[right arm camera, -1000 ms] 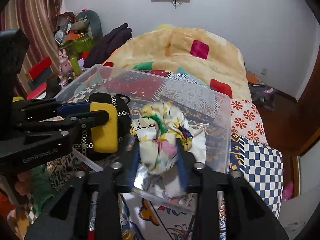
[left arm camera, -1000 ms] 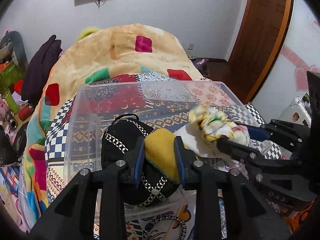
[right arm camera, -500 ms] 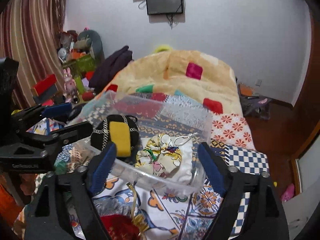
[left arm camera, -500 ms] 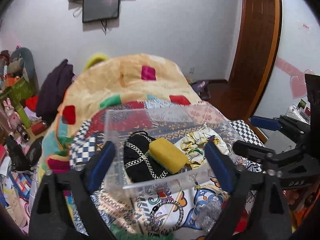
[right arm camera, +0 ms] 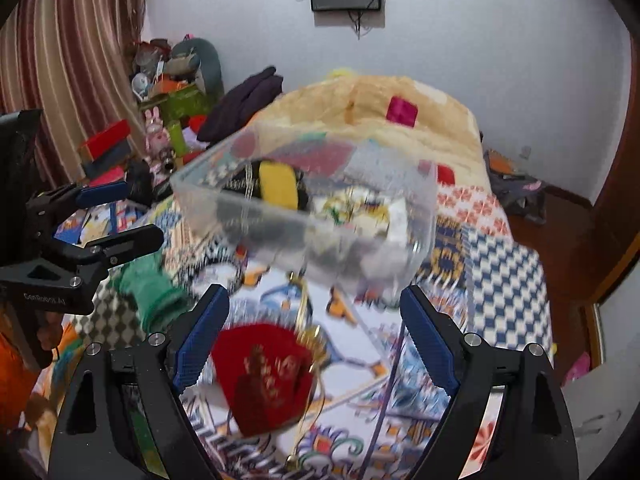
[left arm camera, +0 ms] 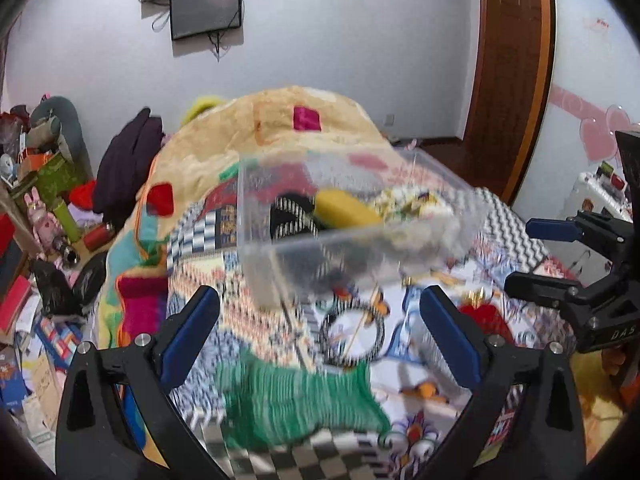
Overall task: Organize soft objects
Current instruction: 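Grasp the green knit sock with the left tool while the right tool grasps the red pouch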
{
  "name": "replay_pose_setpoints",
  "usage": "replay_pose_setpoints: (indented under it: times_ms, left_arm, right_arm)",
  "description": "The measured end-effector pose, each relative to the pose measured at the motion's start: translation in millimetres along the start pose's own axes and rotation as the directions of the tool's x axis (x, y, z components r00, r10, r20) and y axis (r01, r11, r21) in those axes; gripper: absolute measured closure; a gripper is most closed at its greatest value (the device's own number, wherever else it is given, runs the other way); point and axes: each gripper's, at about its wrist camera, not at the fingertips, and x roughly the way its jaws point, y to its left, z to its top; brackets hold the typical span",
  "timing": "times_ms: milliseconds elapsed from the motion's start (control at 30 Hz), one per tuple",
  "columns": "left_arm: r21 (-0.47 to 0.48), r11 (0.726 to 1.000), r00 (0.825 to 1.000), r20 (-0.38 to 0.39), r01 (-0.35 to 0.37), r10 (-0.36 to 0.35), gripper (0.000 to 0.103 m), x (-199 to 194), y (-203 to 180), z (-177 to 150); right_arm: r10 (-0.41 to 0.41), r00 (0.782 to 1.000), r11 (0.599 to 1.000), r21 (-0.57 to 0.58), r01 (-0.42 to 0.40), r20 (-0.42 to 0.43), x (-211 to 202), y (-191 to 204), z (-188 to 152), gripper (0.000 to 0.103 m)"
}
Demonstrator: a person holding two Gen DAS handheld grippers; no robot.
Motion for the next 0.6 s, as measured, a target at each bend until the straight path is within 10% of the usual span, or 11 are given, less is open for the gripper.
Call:
replay_pose_setpoints:
  times_ms: [300, 600]
  left_arm:
    - [-0.065, 0.998, 0.995, -0.097, -0.016, 0.009, 0.001, 11.7, 14.4, -43.8]
    - [-0.136, 0.991, 0.991, -0.134, -0.005, -0.013, 0.001, 22.6, 26.3, -60.9]
  right_arm:
    - [0.075, 0.994, 0.996, 0.063, -0.069, -0.084, 11.6, 2.1, -29.9, 0.019]
    - [0.146, 0.978, 0.988, 0.076, -0.136, -0.148, 23.5, 8.8, -40.8, 0.063]
